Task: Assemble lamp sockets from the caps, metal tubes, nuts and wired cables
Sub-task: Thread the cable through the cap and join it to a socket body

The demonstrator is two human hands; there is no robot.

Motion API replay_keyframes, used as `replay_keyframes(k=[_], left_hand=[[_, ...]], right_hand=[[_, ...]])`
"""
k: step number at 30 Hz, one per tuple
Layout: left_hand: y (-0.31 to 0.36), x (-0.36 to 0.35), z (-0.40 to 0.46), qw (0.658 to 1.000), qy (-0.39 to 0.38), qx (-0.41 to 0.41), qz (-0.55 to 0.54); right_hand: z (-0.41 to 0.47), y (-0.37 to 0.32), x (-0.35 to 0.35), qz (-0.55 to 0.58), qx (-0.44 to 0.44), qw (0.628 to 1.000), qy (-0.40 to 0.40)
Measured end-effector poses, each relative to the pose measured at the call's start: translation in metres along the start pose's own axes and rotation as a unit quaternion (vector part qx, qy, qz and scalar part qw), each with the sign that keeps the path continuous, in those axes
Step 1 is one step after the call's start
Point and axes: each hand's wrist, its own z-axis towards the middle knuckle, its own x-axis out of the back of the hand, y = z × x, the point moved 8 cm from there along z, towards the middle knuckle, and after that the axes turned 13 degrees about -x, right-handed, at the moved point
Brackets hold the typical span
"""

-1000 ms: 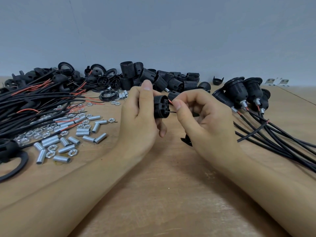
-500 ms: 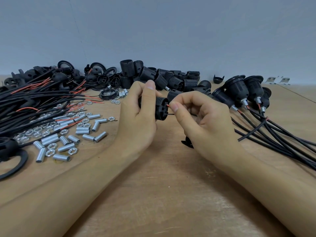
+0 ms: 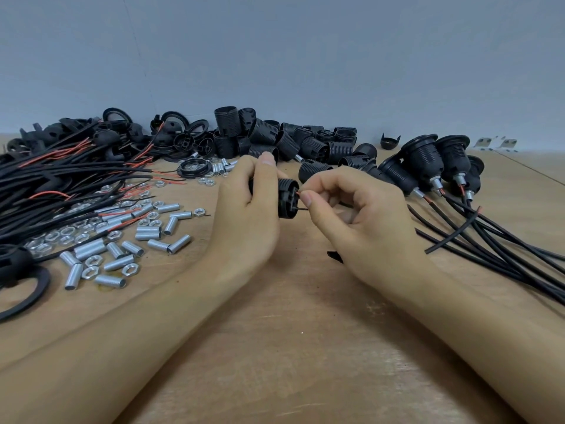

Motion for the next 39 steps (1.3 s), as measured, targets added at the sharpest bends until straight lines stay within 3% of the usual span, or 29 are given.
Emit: replay_keyframes(k=[7,14,26,29,33,35,39], left_hand=[[0.0,0.0,-0.002,0.999,0.004,-0.004,0.035],[-0.014,-0.001,0.001,0.998,-0.021,0.015,0.051],[-0.029,0.002,0.002,0.997,-0.015,0.052,0.053],[-0.031,0.002,0.002,0.997,-0.017,0.052,0.059],[-0.031,0.003,0.003,0.997,-0.011,0.059,0.055],[-0.031,0.003,0.003,0.997,-0.011,0.058,0.055],[-0.032,0.003,0.003,0.997,-0.015,0.052,0.05]], right_hand=[[-0.004,-0.009,0.003,-0.071,0.061,0.995,0.025],[0.005,0.008,-0.007,-0.014,-0.023,0.999,-0.028],[0.013,0.011,0.009,-0.018,-0.082,0.996,-0.033],[0.019,0.017,0.02,-0.096,-0.12,0.978,-0.138],[0.002,0.042,0.014,-0.179,-0.212,0.904,-0.325],[0.001,0.045,0.01,-0.201,-0.205,0.898,-0.334],[0.008,0.04,0.012,-0.142,-0.2,0.923,-0.297]])
